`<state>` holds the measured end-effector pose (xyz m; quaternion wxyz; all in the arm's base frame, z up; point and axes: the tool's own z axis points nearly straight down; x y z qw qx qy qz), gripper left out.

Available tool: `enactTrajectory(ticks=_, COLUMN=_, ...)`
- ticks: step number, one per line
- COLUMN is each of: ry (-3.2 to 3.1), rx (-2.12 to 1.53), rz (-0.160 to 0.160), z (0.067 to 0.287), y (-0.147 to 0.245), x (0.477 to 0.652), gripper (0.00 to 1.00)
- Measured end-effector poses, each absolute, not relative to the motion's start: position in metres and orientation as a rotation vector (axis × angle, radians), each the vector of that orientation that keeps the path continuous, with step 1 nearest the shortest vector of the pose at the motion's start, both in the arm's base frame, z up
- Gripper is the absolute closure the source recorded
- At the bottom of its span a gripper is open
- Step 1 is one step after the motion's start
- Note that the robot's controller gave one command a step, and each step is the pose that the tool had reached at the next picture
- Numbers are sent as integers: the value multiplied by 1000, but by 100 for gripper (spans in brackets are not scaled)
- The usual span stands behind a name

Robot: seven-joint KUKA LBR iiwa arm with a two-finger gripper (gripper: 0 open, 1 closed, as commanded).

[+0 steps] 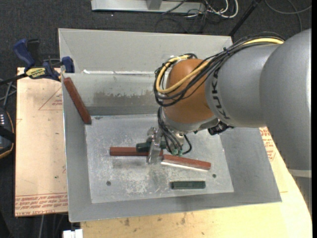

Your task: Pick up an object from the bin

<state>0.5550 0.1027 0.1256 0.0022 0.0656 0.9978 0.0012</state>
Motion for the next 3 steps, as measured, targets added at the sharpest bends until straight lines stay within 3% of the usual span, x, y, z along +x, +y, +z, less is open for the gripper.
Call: enactTrajectory(ticks=3, ry=3136, rx=206, rz=2, z=140, y=103, x=554, gripper=100)
